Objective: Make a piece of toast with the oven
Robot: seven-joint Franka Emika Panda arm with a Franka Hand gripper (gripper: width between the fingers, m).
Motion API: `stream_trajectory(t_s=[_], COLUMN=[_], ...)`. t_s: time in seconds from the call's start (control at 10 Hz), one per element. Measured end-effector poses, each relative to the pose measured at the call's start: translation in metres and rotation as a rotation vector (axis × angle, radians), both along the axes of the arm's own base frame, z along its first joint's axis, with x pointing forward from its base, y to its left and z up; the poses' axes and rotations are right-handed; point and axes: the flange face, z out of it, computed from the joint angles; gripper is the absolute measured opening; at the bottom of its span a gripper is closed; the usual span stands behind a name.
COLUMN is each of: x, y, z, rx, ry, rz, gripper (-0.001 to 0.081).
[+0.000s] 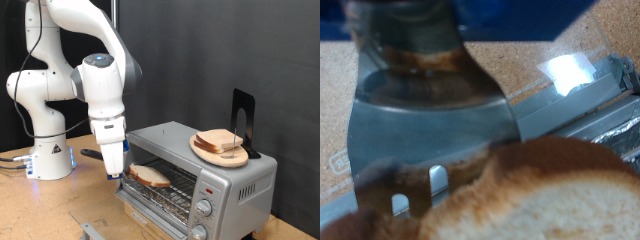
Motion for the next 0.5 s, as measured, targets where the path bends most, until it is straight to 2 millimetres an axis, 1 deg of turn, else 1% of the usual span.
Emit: stream_trajectory(t_s=[0.2, 0.5], x=[-0.006, -0.015], y=[-0.005, -0.018], z=[-0.001, -0.003], rx=[-0.002, -0.002], ry=[0.006, 0.013], rz=[-0.007, -0.014], gripper=[0.0403, 0.0403])
